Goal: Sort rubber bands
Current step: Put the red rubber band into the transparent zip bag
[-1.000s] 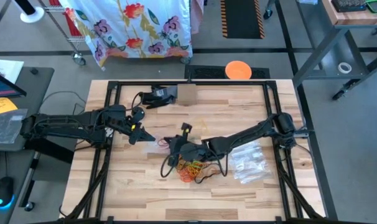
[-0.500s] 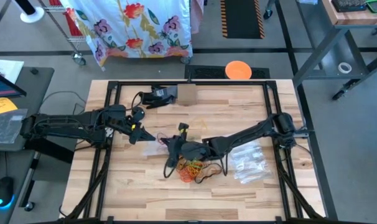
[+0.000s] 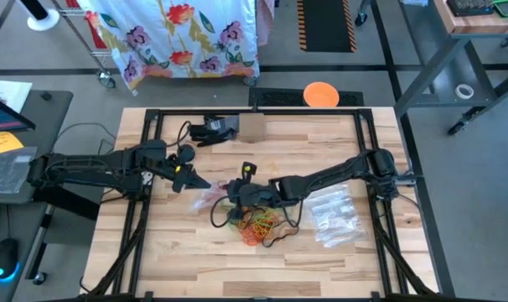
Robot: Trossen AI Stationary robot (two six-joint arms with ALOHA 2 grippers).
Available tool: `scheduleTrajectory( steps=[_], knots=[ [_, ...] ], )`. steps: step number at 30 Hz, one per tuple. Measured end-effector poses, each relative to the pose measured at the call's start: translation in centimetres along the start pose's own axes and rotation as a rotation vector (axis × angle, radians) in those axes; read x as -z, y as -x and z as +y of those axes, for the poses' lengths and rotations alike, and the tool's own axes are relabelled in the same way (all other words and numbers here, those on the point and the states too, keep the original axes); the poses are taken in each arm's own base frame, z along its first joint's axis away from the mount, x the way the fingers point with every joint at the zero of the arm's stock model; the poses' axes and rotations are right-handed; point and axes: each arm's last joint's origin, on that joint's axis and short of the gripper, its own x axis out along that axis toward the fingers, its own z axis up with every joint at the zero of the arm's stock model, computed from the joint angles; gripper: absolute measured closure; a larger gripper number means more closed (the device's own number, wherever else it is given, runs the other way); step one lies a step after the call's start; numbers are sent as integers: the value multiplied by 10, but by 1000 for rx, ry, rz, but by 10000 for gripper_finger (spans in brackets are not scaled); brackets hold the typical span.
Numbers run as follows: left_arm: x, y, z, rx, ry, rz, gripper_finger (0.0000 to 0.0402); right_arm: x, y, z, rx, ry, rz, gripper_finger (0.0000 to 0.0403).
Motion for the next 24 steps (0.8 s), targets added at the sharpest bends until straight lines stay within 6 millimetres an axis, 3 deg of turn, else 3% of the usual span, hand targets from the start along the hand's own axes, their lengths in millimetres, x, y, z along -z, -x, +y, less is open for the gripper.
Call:
scheduleTrajectory(
  steps=[5, 14, 24],
  knots=[
    [0, -4, 3, -25, 4, 8, 401, -12, 3, -1, -6, -16, -30, 394],
    [0, -11, 8, -56, 20, 23, 401, -22, 7, -16, 26, -24, 125, 317],
    [0, -11, 9, -60, 24, 35, 401, -41, 18, -11, -30, 55, 91, 311]
  ],
)
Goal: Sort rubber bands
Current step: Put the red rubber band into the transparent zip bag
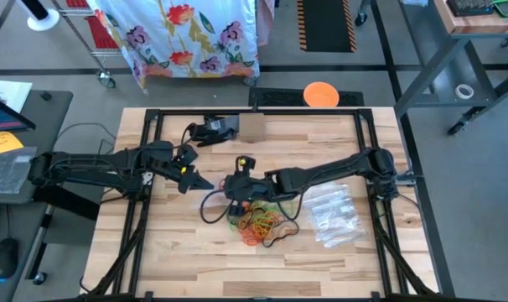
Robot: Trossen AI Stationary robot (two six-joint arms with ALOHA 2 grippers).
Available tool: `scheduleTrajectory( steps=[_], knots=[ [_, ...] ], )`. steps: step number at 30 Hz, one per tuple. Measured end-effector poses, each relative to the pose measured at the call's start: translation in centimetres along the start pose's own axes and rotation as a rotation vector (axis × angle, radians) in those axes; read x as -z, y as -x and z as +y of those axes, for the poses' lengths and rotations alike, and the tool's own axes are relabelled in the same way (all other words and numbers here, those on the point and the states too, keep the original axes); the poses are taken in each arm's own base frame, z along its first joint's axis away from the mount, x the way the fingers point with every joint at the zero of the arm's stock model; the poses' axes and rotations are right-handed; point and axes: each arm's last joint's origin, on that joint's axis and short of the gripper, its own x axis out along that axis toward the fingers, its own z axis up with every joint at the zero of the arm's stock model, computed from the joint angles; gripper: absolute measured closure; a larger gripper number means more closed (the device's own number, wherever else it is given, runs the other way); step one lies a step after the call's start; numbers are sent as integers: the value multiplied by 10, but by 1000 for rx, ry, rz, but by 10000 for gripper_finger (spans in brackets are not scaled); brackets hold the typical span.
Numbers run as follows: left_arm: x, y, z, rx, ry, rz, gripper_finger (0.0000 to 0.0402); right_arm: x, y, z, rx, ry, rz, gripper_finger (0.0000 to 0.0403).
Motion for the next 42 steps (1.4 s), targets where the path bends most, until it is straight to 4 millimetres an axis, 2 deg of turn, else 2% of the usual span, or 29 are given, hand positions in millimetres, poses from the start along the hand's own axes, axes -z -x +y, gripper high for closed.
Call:
scheduleTrajectory(
  steps=[7, 10, 14, 17, 21, 25, 29, 32, 36, 39, 42],
  knots=[
    [3, 0, 4, -51, 18, 14, 402, -7, 17, 7, -13, 43, 51, 311],
    [6, 0, 8, -78, 136, 48, 401, -6, 23, 10, 54, 22, 72, 310],
    [12, 1, 10, -89, 361, 156, 401, 3, 31, 13, 157, -18, 146, 310],
    [16, 1, 8, -64, 414, 228, 401, 11, 35, 15, 210, -67, 194, 310],
    [16, 0, -3, 50, 376, 272, 402, 28, 35, 29, 233, -111, 192, 310],
    [15, 3, -26, 267, 299, 316, 401, 44, 32, 45, 208, -150, 182, 310],
    [16, 12, -50, 484, 171, 308, 401, 48, 30, 58, 106, -181, 148, 310],
    [20, 19, -59, 554, 132, 321, 401, 42, 33, 61, 44, -163, 114, 310],
    [21, 21, -58, 522, 161, 268, 401, 27, 51, 46, 42, -178, 81, 310],
    [27, 17, -50, 424, 231, 322, 401, 19, 59, 36, 46, -205, 51, 310],
    [29, 14, -40, 293, 245, 246, 402, 17, 62, 38, 40, -214, 29, 310]
  ],
)
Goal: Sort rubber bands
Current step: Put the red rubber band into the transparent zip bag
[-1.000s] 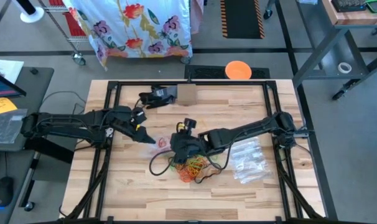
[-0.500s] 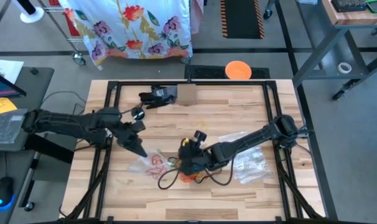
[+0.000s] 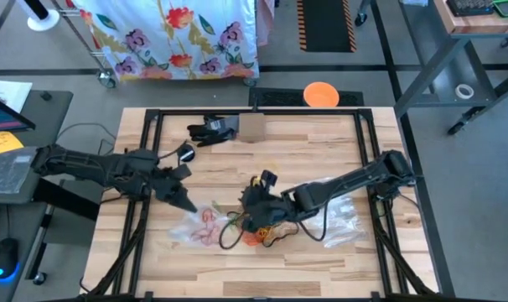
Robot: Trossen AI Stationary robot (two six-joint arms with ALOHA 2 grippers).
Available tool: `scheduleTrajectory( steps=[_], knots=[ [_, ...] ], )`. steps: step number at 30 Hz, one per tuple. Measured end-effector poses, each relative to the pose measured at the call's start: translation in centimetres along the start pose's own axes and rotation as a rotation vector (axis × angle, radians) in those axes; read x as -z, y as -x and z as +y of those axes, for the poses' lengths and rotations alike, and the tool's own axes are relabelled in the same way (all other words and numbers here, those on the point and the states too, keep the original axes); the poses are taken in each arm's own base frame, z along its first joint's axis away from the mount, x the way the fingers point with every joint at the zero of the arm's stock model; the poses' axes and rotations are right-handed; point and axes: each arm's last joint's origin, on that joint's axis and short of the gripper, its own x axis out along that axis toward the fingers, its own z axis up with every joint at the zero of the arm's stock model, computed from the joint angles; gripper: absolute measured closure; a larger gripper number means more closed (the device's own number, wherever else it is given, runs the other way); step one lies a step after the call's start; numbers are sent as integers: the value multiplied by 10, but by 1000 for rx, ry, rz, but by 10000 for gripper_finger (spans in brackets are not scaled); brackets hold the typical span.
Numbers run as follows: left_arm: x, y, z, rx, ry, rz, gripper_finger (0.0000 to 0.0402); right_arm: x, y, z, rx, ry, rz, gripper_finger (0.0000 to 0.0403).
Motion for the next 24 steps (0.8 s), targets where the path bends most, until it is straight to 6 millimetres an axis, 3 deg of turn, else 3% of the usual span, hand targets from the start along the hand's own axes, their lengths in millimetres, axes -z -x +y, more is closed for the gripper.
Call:
scheduleTrajectory(
  steps=[5, 10, 14, 18, 20, 24],
  knots=[
    [0, 2, 34, -328, 206, -79, 401, 4, 4, 6, -14, 34, 16, 310],
    [-1, 11, 62, -641, 506, -375, 401, 5, 2, 2, 10, 42, 30, 310],
    [-13, 10, 54, -463, 625, -259, 401, 11, 0, 4, 27, 73, 59, 310],
    [-31, 5, 31, -213, 373, -325, 401, 15, 0, 2, 53, 92, 86, 310],
    [-35, 5, 22, -126, 341, -336, 401, 16, 0, 0, 76, 103, 93, 310],
    [-35, 5, 20, -115, 290, -344, 402, 23, 2, -3, 102, 123, 155, 310]
  ],
)
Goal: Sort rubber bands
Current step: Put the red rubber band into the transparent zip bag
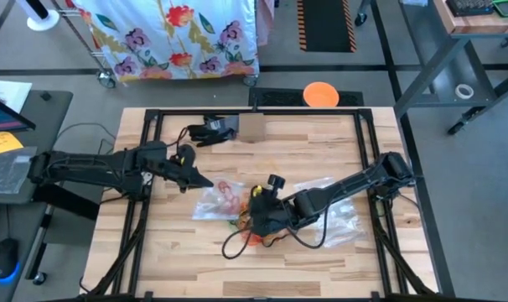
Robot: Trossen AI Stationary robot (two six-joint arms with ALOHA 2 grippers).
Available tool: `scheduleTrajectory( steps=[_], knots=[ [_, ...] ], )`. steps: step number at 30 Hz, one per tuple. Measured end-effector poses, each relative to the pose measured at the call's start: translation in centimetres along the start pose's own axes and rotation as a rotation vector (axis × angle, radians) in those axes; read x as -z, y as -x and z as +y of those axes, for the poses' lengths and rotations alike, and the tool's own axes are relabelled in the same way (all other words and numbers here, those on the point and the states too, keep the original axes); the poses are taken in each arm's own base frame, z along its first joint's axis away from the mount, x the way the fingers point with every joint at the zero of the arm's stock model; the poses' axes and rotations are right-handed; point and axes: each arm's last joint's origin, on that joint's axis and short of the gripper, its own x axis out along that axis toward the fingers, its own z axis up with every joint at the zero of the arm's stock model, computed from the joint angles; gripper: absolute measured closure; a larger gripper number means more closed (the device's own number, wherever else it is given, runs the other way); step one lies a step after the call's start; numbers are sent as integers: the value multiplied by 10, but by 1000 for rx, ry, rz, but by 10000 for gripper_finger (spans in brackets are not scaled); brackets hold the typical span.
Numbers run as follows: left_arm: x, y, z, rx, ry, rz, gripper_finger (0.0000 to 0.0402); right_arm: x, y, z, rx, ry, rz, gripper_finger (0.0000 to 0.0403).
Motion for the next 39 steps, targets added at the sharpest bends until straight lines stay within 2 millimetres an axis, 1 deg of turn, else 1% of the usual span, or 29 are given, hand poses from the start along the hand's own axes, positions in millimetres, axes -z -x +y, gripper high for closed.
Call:
scheduleTrajectory(
  steps=[1, 3, 5, 6, 8, 10, 12, 13, 14, 15, 17, 19, 22, 25, 27, 30, 32, 35, 39],
  knots=[
    [0, 0, 2, -18, 24, 16, 401, 3, 0, -1, 11, 5, 22, 311],
    [1, 0, 3, -25, 11, 33, 402, 9, 0, -8, 41, -2, 43, 314],
    [1, 0, 3, -27, -18, 27, 401, 15, -4, -20, 44, -25, 49, 322],
    [0, 0, 3, -27, -22, 28, 401, 16, -5, -27, 15, -62, 35, 328],
    [-1, 0, 2, -20, -57, 37, 402, 16, -14, -42, -105, -139, -25, 339],
    [-1, 1, 4, -31, -94, 36, 402, 8, -20, -49, -327, -207, -178, 347],
    [-2, -1, 7, -63, -95, 38, 402, 2, -26, -53, -516, -202, -316, 352],
    [-2, -2, 8, -75, -92, 37, 401, -2, -25, -53, -586, -194, -372, 353],
    [-2, -2, 9, -82, -91, 38, 401, -3, -25, -53, -612, -175, -395, 353],
    [-2, -2, 9, -82, -99, 37, 401, -4, -25, -52, -603, -159, -413, 354],
    [-2, -2, 9, -76, -122, 34, 401, -9, -28, -50, -530, -174, -447, 354],
    [-3, -4, 10, -89, -140, 26, 402, -8, -34, -49, -484, -152, -438, 354],
    [-4, -5, 13, -113, -153, 11, 401, -8, -38, -49, -464, -130, -444, 354],
    [-5, -7, 18, -163, -166, 6, 401, -10, -35, -48, -468, -116, -451, 354],
    [-5, -8, 22, -207, -168, 6, 402, -6, -37, -47, -465, -100, -401, 354],
    [-6, -8, 28, -266, -168, -14, 401, 8, -43, -47, -446, -79, -257, 354],
    [-8, -7, 33, -324, -161, -62, 401, 14, -44, -47, -403, -69, -207, 354],
    [-12, -7, 36, -375, -153, -191, 401, 15, -43, -45, -341, -71, -217, 354],
    [-17, -4, 36, -379, -109, -258, 401, 14, -41, -43, -328, -71, -227, 354]
  ],
)
